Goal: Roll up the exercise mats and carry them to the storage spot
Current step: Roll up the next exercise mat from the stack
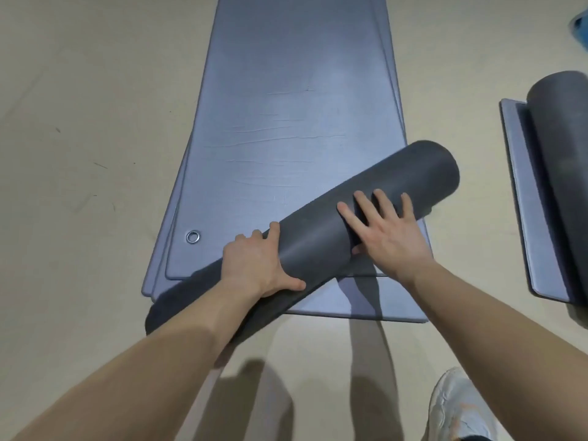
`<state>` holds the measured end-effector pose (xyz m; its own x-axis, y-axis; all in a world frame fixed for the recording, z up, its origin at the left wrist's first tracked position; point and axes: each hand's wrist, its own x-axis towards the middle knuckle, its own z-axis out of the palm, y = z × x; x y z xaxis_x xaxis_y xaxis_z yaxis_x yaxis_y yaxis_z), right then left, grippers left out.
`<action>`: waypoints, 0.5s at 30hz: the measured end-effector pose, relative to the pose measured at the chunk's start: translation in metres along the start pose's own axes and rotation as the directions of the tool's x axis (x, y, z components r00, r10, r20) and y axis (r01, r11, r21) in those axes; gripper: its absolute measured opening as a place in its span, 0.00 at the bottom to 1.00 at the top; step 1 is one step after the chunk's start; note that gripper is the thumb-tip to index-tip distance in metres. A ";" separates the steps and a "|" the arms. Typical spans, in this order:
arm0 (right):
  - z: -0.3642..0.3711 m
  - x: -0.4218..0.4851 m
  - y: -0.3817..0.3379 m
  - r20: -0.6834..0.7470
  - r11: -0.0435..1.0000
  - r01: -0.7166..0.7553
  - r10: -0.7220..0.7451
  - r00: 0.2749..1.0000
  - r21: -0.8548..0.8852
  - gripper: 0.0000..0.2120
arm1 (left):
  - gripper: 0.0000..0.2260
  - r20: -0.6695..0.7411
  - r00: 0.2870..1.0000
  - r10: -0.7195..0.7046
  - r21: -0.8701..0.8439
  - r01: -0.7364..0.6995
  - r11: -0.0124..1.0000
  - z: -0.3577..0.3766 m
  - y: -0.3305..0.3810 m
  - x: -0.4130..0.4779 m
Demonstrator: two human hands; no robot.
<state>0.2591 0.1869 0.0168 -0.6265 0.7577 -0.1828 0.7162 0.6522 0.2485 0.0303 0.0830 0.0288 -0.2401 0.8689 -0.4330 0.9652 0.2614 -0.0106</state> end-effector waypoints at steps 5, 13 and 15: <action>-0.014 -0.016 0.013 0.286 0.839 -0.472 0.398 0.872 0.271 0.22 | 0.51 0.028 0.999 -0.017 -0.280 0.024 0.960 0.026 0.062 -0.027; 0.023 -0.068 -0.040 0.625 -0.338 -0.566 0.095 0.774 0.752 0.43 | 0.52 0.064 0.996 -0.059 -0.666 0.086 0.741 0.048 0.079 -0.036; 0.030 -0.067 -0.025 0.598 -0.365 -0.518 0.150 0.787 0.774 0.37 | 0.50 0.066 0.998 -0.007 -0.705 0.051 0.708 0.039 0.093 -0.033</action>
<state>0.2920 0.1206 -0.0062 -0.2023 0.7090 -0.6755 0.3011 -0.6114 -0.7318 0.1315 0.0625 0.0064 -0.2396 0.8376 -0.4910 0.5975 0.5258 0.6054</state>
